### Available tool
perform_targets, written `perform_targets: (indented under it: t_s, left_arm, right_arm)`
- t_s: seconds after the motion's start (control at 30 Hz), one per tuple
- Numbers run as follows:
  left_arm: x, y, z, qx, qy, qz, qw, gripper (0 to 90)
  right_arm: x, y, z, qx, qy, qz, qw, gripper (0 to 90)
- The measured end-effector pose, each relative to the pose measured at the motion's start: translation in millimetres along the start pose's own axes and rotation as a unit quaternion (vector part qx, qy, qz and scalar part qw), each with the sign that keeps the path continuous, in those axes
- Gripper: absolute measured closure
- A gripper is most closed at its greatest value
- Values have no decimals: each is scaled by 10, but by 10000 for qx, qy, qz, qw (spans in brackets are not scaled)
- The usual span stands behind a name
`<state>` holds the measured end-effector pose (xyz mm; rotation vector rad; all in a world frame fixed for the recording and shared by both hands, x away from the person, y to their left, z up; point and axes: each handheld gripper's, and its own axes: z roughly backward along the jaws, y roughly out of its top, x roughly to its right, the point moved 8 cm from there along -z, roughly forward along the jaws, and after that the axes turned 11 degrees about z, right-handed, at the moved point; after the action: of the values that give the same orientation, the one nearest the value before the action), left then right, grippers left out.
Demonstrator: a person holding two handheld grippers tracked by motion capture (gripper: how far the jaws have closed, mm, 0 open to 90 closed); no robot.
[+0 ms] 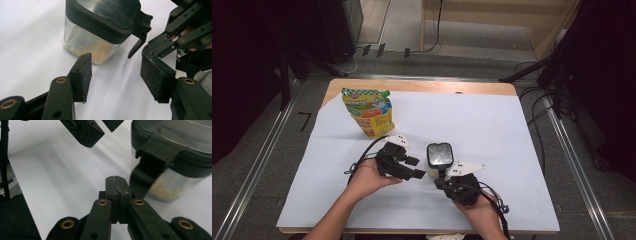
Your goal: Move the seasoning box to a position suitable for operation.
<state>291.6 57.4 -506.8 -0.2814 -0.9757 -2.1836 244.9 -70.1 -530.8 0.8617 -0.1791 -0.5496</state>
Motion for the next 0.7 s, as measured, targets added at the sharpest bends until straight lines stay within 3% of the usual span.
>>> perform_targets:
  t_s: [0.3, 0.7]
  left_arm:
    - [-34, -11, 21, -16, 50, -23, 10000, 439]
    - [-70, -23, 27, -52, 135, -10, 9999, 429]
  right_arm:
    - [-2, -14, -125, -96, -36, -41, 9999, 900]
    - [61, -60, -66, -128, -87, -126, 9998, 900]
